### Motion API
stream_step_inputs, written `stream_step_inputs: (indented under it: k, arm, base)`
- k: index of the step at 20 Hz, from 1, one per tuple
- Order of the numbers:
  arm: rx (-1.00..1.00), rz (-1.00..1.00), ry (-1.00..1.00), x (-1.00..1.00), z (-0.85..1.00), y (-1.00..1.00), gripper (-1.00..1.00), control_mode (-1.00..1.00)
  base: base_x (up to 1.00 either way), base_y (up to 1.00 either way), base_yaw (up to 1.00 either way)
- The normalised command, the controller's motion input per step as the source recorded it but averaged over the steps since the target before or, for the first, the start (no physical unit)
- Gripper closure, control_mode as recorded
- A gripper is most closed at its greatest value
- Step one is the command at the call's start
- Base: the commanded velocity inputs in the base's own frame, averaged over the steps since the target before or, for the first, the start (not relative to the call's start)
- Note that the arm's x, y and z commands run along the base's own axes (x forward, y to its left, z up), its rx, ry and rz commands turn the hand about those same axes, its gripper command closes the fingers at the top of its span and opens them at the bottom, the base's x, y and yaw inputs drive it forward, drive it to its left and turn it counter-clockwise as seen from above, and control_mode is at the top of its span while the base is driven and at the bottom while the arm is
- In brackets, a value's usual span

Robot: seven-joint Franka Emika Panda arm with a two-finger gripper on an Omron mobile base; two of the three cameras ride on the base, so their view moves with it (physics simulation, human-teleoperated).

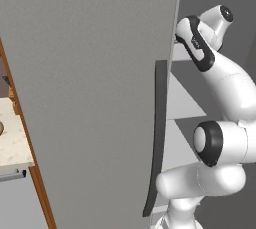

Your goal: Take the tangerine, steak, and potato from the freezer and place them in the bowl on the counter.

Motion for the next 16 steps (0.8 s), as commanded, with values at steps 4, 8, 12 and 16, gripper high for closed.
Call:
stream_step_inputs:
  k: [4, 8, 12, 16]
  arm:
    - [0.00, 0.00, 0.00, 0.26, -0.11, 0.00, -1.00, -1.00]
    - [0.00, 0.00, 0.00, 0.23, -0.07, 0.00, -1.00, -1.00]
    - [0.00, 0.00, 0.00, 0.23, -0.06, 0.00, -1.00, -1.00]
    - [0.00, 0.00, 0.00, 0.24, -0.08, 0.00, -1.00, -1.00]
  base:
    - [0.00, 0.00, 0.00]
    - [0.00, 0.00, 0.00]
    - [0.00, 0.00, 0.00]
    - [0.00, 0.00, 0.00]
